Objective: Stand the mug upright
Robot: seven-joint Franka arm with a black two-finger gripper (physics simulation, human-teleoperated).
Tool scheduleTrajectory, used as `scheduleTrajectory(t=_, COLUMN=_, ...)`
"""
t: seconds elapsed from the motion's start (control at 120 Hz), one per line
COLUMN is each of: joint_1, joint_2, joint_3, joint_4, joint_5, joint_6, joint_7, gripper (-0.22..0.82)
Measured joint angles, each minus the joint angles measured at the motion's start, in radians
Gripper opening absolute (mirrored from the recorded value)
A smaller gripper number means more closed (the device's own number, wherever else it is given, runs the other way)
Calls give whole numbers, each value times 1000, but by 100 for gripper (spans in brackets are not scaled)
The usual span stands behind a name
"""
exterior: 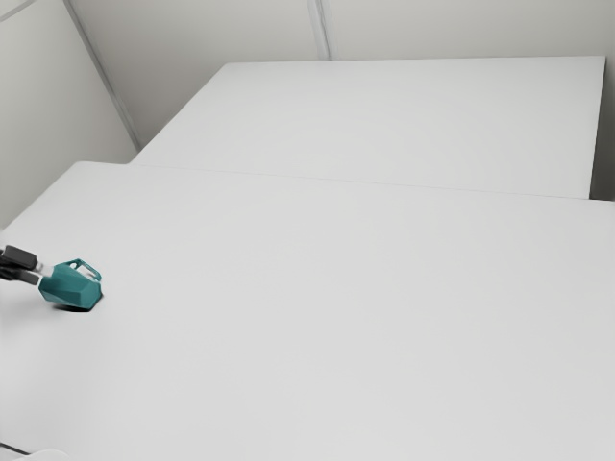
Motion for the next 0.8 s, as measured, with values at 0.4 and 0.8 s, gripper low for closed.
scheduleTrajectory(t=0.4, joint_1=-5, joint_2=44, joint_3=-18, joint_4=28, joint_5=-26, joint_6=-11, joint_7=17, gripper=58)
scheduleTrajectory(t=0.8, joint_1=-21, joint_2=65, joint_3=-39, joint_4=21, joint_5=-42, joint_6=-21, joint_7=26, gripper=58)
